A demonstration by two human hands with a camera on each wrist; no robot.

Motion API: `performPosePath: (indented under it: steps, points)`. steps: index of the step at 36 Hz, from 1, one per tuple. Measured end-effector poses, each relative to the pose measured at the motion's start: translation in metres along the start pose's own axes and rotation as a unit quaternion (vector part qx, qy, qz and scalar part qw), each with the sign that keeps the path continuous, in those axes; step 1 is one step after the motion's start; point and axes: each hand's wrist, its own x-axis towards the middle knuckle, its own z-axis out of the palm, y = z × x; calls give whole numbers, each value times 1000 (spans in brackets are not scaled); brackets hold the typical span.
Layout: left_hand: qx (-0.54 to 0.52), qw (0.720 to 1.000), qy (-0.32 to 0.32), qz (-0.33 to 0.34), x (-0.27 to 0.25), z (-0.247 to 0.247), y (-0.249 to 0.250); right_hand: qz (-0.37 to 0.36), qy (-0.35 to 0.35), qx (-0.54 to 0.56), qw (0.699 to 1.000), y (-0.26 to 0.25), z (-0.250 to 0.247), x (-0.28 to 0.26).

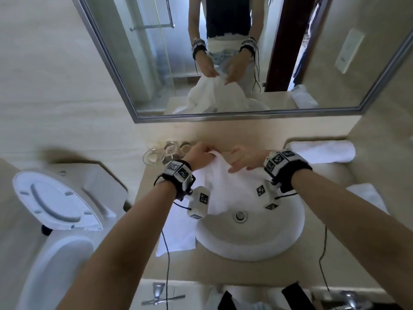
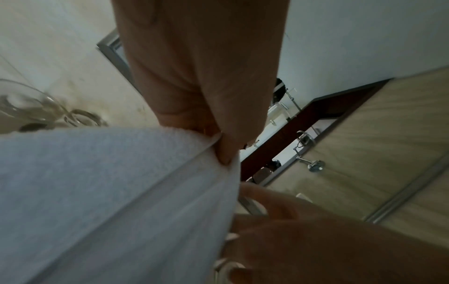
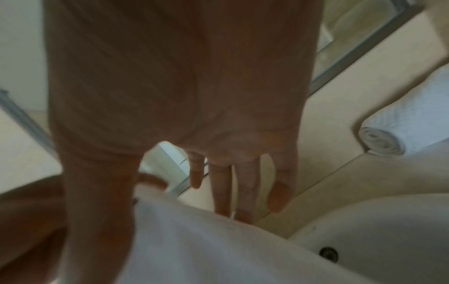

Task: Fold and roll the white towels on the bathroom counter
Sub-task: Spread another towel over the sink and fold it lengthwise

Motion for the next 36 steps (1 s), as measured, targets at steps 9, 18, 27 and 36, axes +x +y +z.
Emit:
performPosePath:
  steps: [9,18,27,36]
  points:
    - [55,994,62,65,-6,3,-7,-97,144,-186,967,13,16,27]
    - [272,953,34,-127,-38,-1,-74,-110,365,-198,903,15,-27,11]
    - [246,942,75,-217,-39,-54,-118,39,363,-333,869,86,-78,-18]
    - [295,938,135,-125,-38,-75,-112,64,477,-254,839,128,-104,-44]
